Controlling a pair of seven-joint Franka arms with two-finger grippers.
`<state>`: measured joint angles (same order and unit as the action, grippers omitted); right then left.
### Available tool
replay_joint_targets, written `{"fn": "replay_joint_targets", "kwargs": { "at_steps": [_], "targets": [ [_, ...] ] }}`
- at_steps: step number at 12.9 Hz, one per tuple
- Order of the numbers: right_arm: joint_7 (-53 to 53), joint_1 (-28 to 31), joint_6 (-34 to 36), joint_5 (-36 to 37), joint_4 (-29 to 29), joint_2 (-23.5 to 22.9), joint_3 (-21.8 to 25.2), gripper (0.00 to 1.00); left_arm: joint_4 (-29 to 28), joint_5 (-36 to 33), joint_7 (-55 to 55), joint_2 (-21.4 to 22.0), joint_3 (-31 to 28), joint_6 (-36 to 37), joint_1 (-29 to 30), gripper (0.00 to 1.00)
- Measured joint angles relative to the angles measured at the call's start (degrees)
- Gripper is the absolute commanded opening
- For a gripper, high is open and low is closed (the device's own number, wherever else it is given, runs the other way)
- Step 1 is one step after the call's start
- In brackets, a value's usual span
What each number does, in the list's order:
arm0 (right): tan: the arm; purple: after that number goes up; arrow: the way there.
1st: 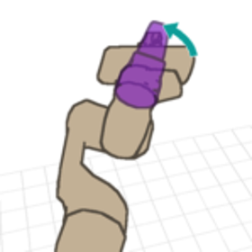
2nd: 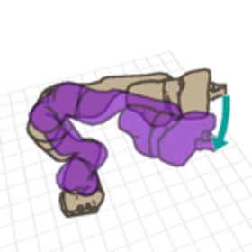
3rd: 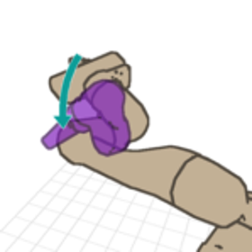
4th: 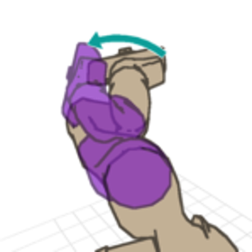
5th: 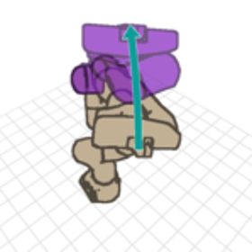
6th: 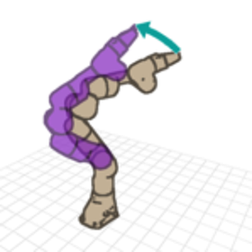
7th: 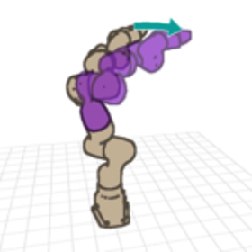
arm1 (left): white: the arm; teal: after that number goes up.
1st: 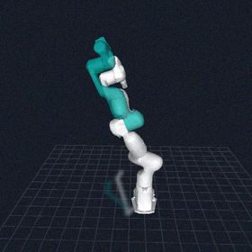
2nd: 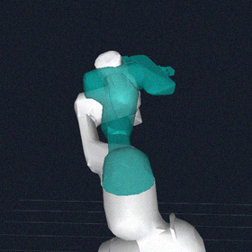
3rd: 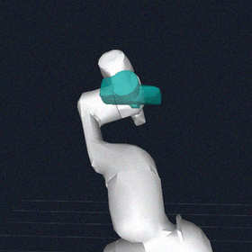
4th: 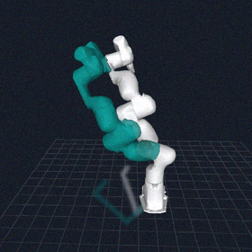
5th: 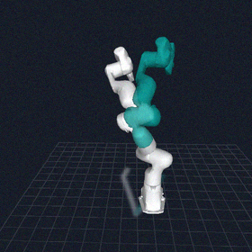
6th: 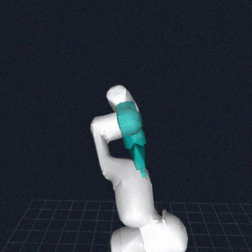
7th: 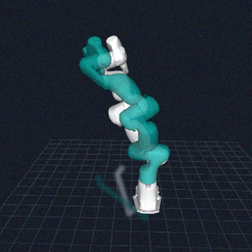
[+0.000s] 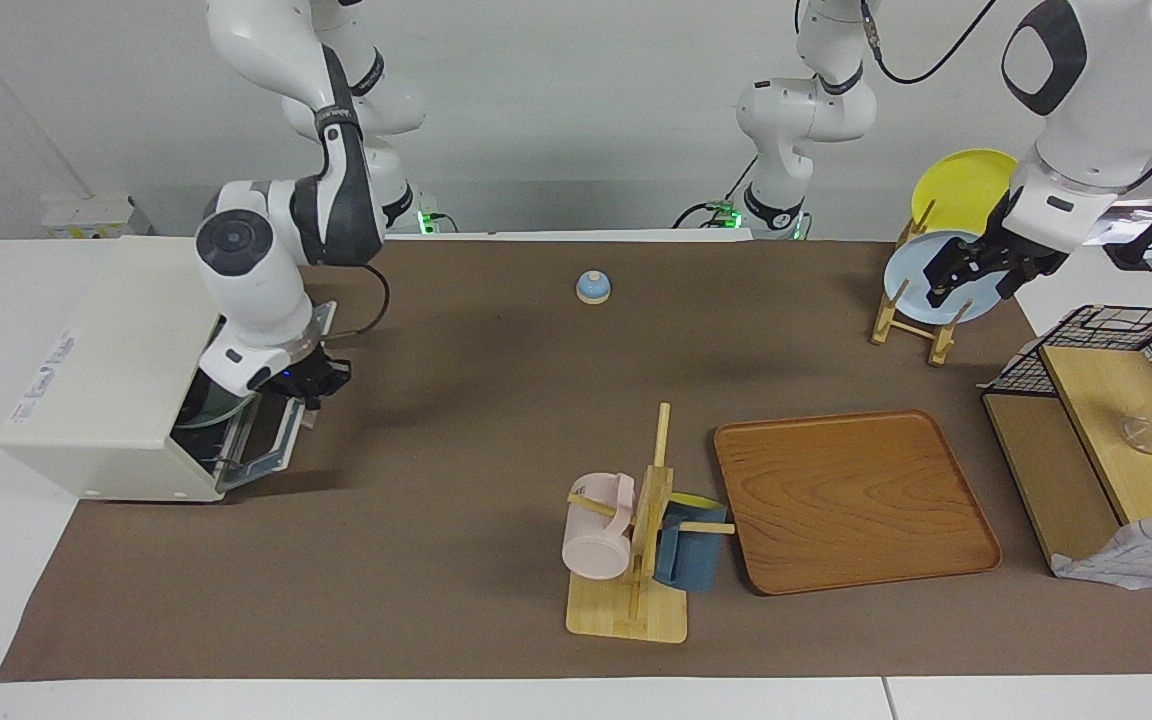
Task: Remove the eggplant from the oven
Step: 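Grasp the green bowl with eggplant inside the oven with the right gripper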
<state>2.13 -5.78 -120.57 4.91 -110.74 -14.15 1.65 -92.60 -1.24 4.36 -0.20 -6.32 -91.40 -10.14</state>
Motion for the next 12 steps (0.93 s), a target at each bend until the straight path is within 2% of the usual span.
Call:
{"fn": "replay_joint_targets", "kwargs": {
  "at_steps": [2,4,5,8,9,12],
  "targets": [
    [-1.2,-0.18,-3.14,-0.51,0.0,-4.17,-0.36,0.01,0.0,0.0,0.0,0.0,0.0,0.0,0.0,1.0],
    [-3.97,-0.75,-4.66,-1.09,0.15,-5.42,0.01,0.35,0.0,0.0,0.0,0.0,0.0,0.0,0.0,1.0],
    [-5.4,-1.69,-4.66,-2.39,0.57,-5.4,0.29,0.4,0.0,0.0,0.0,0.0,0.0,0.0,0.0,1.0],
    [-9.3,-4.46,1.43,-3.45,3.94,-3.3,0.78,0.52,0.0,0.0,0.0,0.0,0.0,0.0,0.0,1.0],
    [-9.5,-3.83,4.67,-3.43,4.7,-1.41,1.29,0.55,0.0,0.0,0.0,0.0,0.0,0.0,0.0,1.0],
    [-9.26,1.83,11.88,-3.16,4.29,2.74,1.97,0.56,0.0,0.0,0.0,0.0,0.0,0.0,0.0,1.0]
  ]
}}
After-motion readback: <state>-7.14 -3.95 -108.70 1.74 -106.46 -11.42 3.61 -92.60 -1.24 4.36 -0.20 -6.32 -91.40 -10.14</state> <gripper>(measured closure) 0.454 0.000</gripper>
